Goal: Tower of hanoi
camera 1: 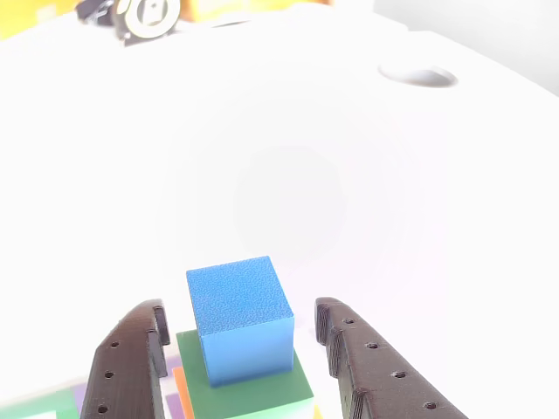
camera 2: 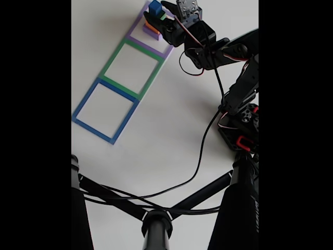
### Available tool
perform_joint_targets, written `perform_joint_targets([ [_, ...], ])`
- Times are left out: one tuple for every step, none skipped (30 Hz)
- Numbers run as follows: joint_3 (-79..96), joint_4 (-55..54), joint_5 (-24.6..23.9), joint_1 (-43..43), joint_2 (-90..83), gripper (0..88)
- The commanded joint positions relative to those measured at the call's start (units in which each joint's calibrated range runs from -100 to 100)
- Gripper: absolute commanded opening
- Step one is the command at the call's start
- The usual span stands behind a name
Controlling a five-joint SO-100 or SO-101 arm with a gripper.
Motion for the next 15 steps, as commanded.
perform_joint_targets([
  [-1.7,-1.8,0.2,-0.6,-0.5,13.0],
  [-1.7,-1.9,0.2,-0.7,-0.5,12.4],
  [-1.7,-1.9,0.2,-0.7,-0.5,11.4],
  [-1.7,-1.9,0.2,-0.7,-0.5,10.7],
  [-1.7,-1.9,0.2,-0.7,-0.5,10.4],
  [-1.7,-2.0,0.2,-0.7,-0.5,9.6],
  [-1.7,-2.1,0.2,-0.8,-0.5,8.5],
  [-1.7,-2.2,0.2,-0.9,-0.5,8.1],
  [-1.7,-2.3,0.2,-1.0,-0.5,7.3],
  [-1.7,-2.4,0.2,-1.1,-0.5,6.5],
  [-1.7,-2.5,0.2,-1.2,-0.5,5.9],
  [-1.8,-2.5,0.2,-1.3,-0.5,5.0],
  [-1.8,-2.5,0.2,-1.4,-0.5,4.3],
  [-1.9,-2.5,0.2,-1.5,-0.5,4.0],
  [-1.9,-2.5,0.2,-1.6,-0.5,3.9],
])
